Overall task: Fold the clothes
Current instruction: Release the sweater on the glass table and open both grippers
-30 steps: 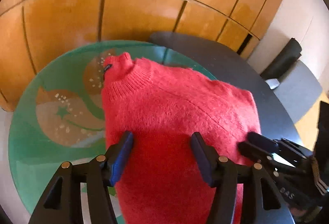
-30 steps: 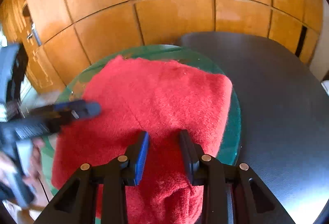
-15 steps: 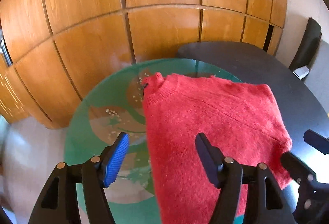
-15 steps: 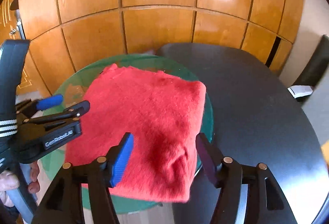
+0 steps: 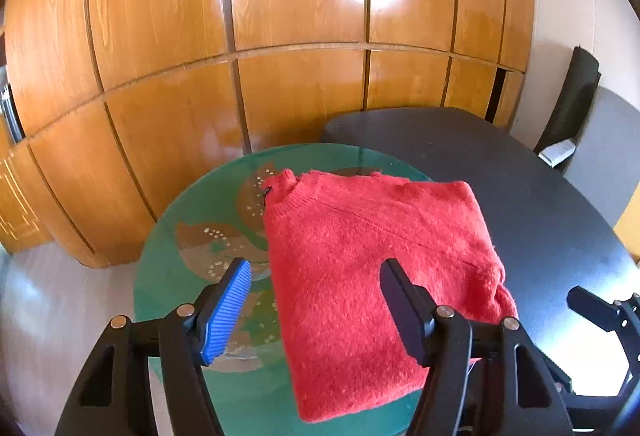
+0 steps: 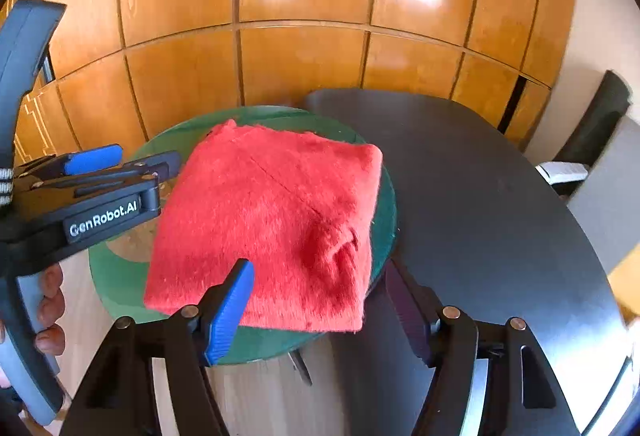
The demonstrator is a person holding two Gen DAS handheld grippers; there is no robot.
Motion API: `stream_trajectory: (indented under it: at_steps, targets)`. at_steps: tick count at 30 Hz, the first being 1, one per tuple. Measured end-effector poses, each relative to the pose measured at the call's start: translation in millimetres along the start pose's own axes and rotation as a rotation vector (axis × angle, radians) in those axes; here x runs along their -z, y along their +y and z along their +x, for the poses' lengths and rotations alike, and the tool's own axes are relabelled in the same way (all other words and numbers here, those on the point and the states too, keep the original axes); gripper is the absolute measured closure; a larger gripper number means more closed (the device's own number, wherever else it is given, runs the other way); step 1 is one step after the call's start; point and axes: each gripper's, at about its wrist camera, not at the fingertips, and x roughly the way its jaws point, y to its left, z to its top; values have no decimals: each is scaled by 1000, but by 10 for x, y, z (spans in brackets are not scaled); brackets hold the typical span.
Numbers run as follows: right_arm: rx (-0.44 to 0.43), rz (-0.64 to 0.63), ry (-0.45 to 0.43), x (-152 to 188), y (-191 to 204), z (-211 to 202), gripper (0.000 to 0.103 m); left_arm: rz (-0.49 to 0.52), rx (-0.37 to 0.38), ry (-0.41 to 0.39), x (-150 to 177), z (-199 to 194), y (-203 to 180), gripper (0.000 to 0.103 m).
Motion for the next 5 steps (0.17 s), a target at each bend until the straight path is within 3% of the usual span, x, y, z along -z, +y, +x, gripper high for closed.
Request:
stream_trajectory:
  at_steps: [5]
  targets:
    - [23, 86, 10, 81, -67, -110, 17, 19, -35, -12, 38, -105, -82, 31]
